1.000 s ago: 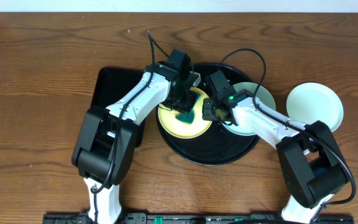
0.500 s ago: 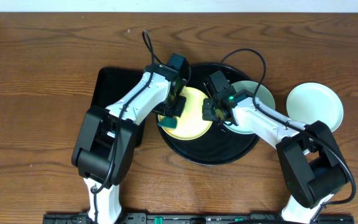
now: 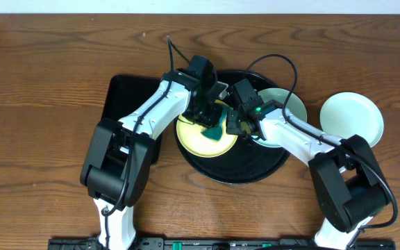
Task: Clean dirty plates on tray and stack at the side
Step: 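Scrub the yellow plate with the sponge while right gripper holds it, then lift the left gripper with sponge back over the small black tray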
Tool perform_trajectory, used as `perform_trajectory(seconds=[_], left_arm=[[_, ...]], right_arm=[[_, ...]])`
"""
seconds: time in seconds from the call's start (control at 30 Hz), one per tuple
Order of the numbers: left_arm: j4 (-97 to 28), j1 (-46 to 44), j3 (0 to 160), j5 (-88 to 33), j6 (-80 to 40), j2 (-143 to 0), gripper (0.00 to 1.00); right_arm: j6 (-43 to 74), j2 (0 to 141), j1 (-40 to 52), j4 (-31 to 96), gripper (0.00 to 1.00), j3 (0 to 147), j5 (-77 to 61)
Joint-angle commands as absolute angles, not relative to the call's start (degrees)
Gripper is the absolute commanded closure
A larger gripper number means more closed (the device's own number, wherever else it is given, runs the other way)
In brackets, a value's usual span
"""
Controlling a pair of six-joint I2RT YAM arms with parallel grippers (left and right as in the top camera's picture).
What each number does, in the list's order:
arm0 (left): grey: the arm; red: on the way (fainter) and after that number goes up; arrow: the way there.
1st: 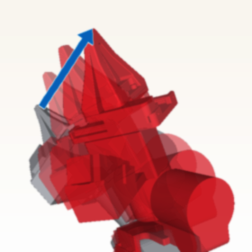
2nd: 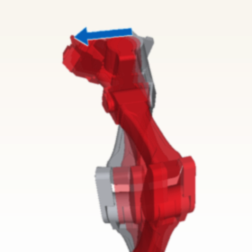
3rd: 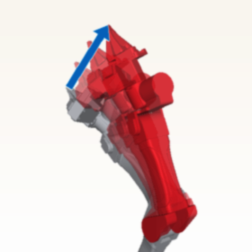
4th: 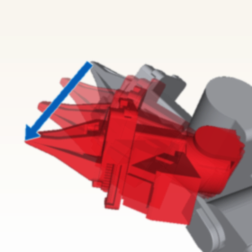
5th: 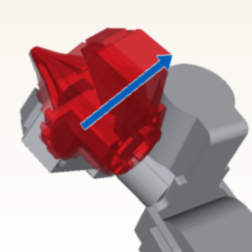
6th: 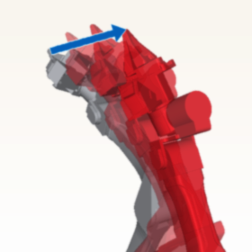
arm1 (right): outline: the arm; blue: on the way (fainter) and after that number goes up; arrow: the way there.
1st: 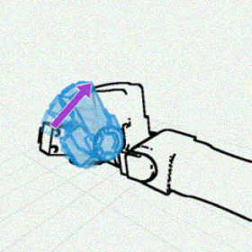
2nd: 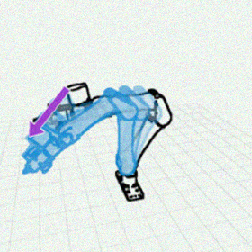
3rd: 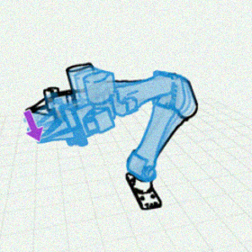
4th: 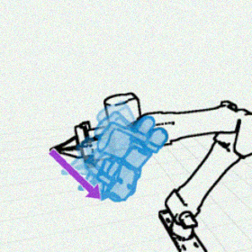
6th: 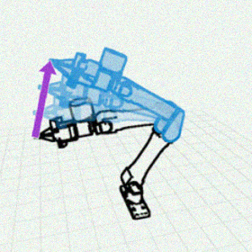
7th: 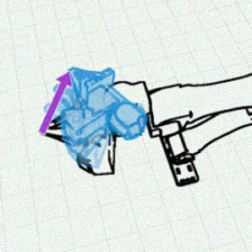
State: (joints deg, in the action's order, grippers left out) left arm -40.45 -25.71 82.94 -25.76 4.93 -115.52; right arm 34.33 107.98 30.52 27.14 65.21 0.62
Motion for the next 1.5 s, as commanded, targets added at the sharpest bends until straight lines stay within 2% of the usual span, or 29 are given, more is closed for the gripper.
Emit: perform_trajectory(seconds=[0.0,0.17,0.27,0.37,0.47,0.6,0.7,1.0,1.23,1.47], left_arm=[[-38.61,-25.43,83.09,-14.81,3.95,-115.63,0.92],[-37.26,-25.43,83.09,5.72,-4.16,-115.63,0.93],[-38.39,-25.43,83.09,9.63,-7.57,-115.63,0.92],[-41.50,-25.63,83.09,6.61,-8.88,-115.63,0.92],[-46.81,-26.00,83.09,-4.86,-8.49,-115.63,0.93],[-50.76,-26.13,83.09,-18.68,-2.52,-115.63,0.92],[-50.83,-26.11,83.13,-23.40,1.23,-115.61,0.92],[-48.25,-22.76,88.36,-21.02,1.10,-114.85,0.93],[-48.23,-17.63,93.21,-8.34,-7.99,-110.15,0.92],[-49.41,-13.13,93.21,-6.98,-11.29,-107.15,0.93]], right_arm=[[35.11,108.47,30.81,26.98,0.99,65.78,0.97],[35.11,108.47,30.81,26.98,0.98,65.78,0.97],[35.11,108.47,30.81,26.98,0.98,65.78,0.97],[35.11,108.47,30.81,26.98,0.98,65.78,0.95],[35.11,108.47,30.81,26.98,0.99,65.78,0.95],[35.09,108.47,30.81,26.96,0.99,65.78,0.56],[35.07,108.47,30.81,26.98,0.99,65.78,0.14],[34.59,108.47,30.85,28.05,0.99,65.78,-2.46],[34.44,108.47,30.85,28.14,0.99,65.78,-3.53],[35.11,109.10,31.16,28.21,0.99,65.69,-6.63]])
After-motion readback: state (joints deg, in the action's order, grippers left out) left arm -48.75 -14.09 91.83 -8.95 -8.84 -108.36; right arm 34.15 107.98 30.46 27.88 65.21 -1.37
